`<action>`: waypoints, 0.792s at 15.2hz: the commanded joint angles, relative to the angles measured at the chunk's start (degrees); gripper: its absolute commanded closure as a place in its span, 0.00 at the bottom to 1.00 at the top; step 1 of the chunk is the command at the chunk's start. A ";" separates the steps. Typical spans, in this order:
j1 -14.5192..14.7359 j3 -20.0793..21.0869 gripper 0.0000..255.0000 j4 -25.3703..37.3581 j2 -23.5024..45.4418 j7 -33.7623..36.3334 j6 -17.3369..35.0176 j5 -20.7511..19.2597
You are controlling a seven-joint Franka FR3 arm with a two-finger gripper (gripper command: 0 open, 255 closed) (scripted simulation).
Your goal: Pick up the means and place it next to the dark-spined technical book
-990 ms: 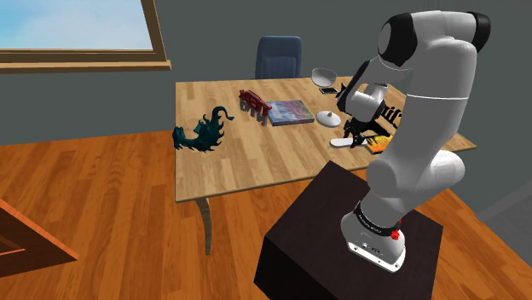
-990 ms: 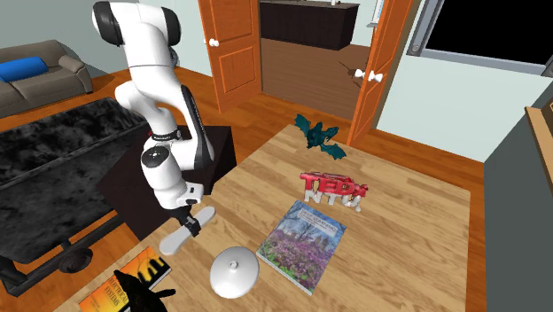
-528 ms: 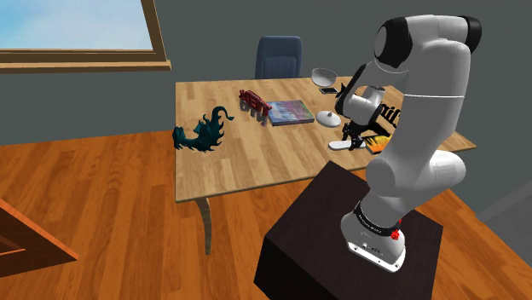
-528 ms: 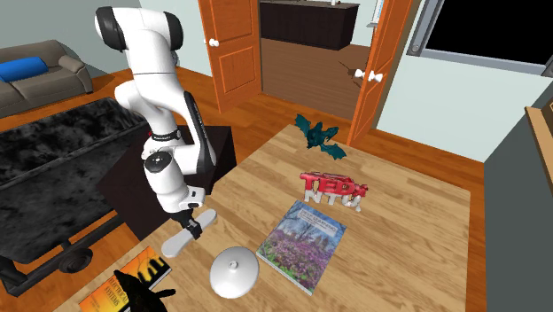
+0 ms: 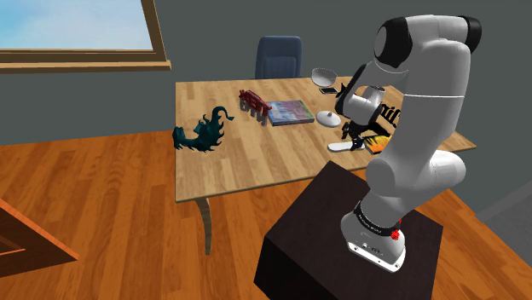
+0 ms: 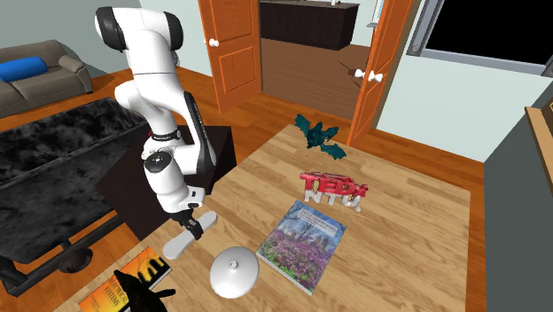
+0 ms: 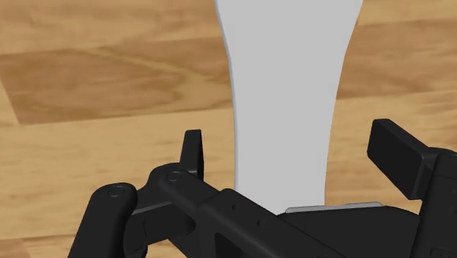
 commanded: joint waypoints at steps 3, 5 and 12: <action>2.77 -3.48 0.00 -1.27 -4.06 2.57 -2.78 -3.42; 5.12 -6.52 0.00 -2.11 -7.69 5.15 -5.36 -6.95; 5.04 -6.44 0.00 -2.12 -7.71 5.19 -5.35 -7.01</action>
